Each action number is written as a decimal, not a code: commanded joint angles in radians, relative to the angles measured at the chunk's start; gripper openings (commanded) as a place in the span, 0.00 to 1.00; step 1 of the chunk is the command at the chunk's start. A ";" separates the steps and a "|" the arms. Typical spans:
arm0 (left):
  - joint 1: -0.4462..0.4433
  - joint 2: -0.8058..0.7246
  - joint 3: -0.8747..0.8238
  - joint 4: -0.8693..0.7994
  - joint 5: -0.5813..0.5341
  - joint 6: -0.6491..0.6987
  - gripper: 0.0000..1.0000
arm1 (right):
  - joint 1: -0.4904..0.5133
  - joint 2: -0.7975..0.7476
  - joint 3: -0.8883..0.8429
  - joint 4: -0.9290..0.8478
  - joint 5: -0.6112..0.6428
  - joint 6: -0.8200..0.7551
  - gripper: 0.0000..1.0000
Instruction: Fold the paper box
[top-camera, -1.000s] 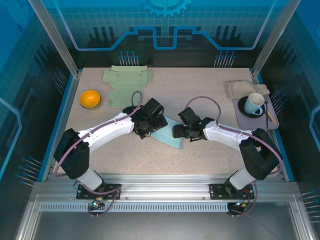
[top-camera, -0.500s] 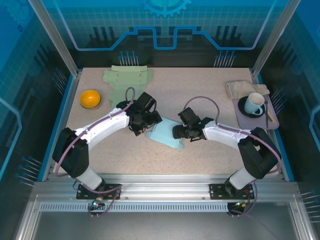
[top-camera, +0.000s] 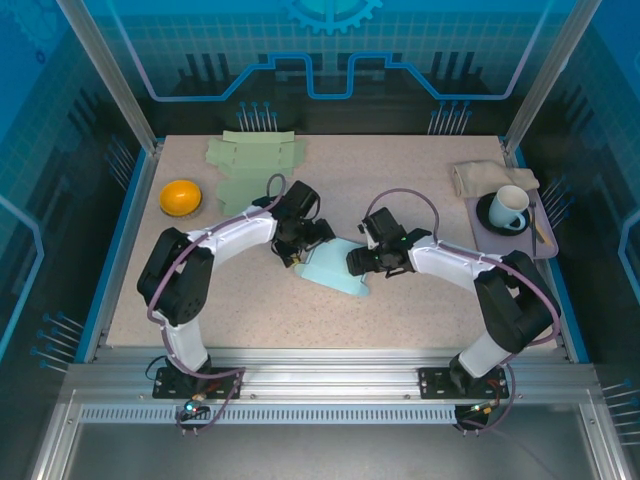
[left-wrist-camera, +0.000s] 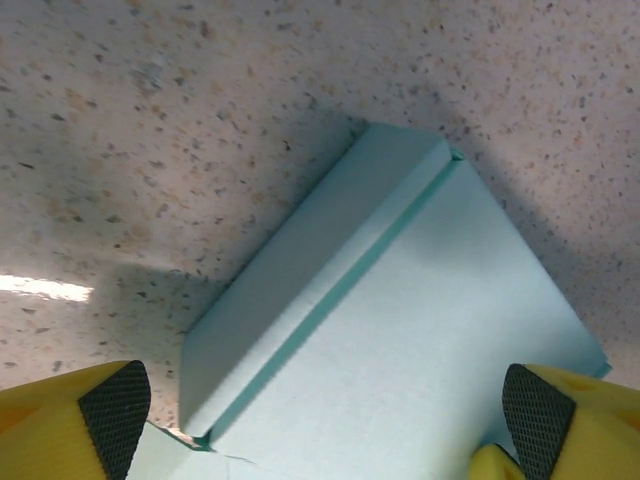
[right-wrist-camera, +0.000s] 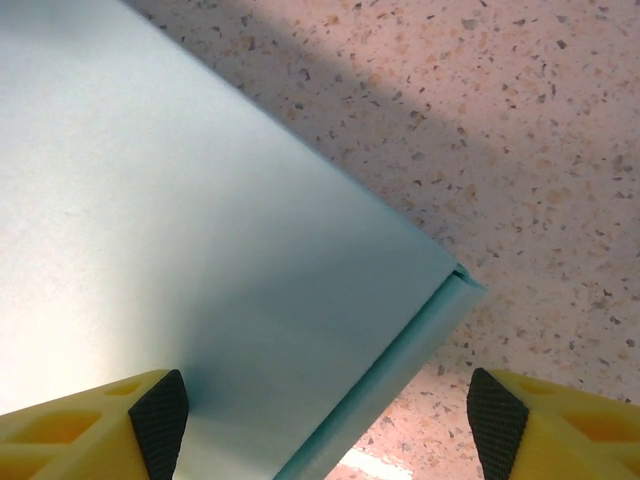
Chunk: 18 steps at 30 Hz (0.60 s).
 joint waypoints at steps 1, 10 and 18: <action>-0.018 0.004 -0.003 0.003 0.037 0.011 0.95 | -0.023 0.024 0.007 -0.030 -0.041 -0.048 0.76; -0.057 0.053 0.063 -0.118 -0.066 0.214 0.97 | -0.057 0.034 0.005 -0.026 -0.081 -0.064 0.76; -0.057 0.032 -0.017 0.004 0.039 0.212 0.99 | -0.074 0.041 0.002 -0.020 -0.100 -0.071 0.76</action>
